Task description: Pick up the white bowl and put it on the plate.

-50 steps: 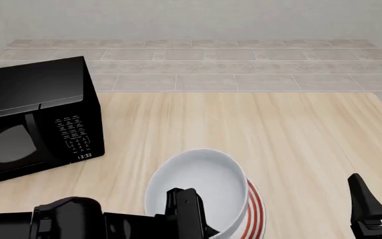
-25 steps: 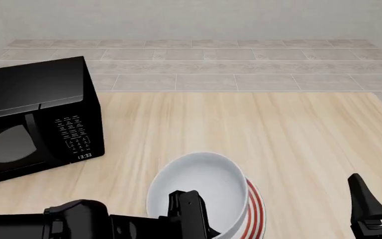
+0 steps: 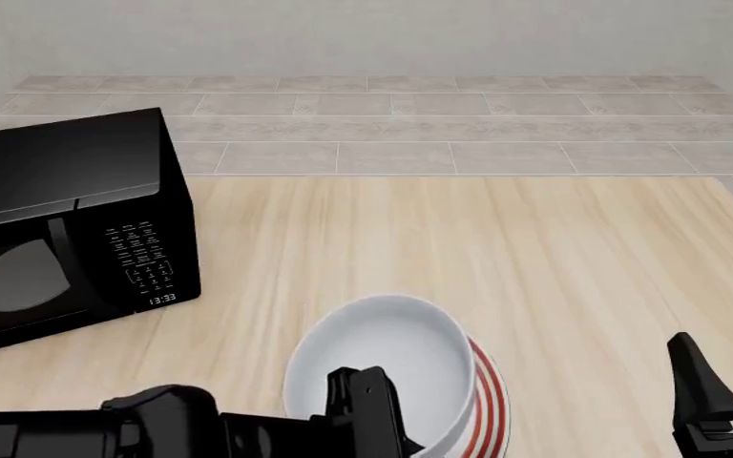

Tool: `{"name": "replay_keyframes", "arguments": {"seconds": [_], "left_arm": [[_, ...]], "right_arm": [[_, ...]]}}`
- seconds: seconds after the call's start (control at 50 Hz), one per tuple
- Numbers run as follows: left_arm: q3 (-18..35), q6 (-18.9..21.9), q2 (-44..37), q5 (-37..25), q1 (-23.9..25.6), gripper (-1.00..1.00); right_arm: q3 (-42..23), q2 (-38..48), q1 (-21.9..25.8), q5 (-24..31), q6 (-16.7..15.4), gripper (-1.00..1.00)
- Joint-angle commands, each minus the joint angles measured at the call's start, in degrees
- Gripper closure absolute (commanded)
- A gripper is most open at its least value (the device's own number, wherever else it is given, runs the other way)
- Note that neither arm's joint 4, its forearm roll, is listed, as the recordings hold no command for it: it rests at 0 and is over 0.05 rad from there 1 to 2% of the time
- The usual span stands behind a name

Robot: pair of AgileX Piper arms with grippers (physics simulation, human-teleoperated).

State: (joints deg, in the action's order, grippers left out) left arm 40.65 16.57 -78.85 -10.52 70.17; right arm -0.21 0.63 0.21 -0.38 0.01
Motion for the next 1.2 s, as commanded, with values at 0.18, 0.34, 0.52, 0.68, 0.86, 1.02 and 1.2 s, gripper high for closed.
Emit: {"name": "replay_keyframes", "arguments": {"seconds": [0.18,0.34,0.52,0.68,0.86,1.02,1.2], "left_arm": [[0.5,-0.9,-1.2,0.7,-1.2,1.00],[0.7,-1.2,-2.2,1.4,-1.4,1.00],[0.3,-1.6,-3.2,2.2,-1.4,1.00],[-0.1,-2.1,-3.8,3.0,-1.1,1.00],[-0.1,-2.5,-4.4,3.7,-0.7,1.00],[-0.4,-2.7,-4.8,4.2,-0.3,1.00],[-0.2,-2.6,-5.3,4.4,-0.4,1.00]], "right_arm": [[0.0,-0.1,-0.2,0.2,0.0,-1.00],[0.0,-0.1,-0.2,0.2,0.0,-1.00],[0.0,-0.1,-0.2,0.2,0.0,-1.00],[0.0,-0.1,-0.2,0.2,0.0,-1.00],[0.0,-0.1,-0.2,0.2,0.0,-1.00],[0.0,-0.1,-0.2,0.2,0.0,-1.00],[0.0,-0.1,-0.2,0.2,0.0,-1.00]]}}
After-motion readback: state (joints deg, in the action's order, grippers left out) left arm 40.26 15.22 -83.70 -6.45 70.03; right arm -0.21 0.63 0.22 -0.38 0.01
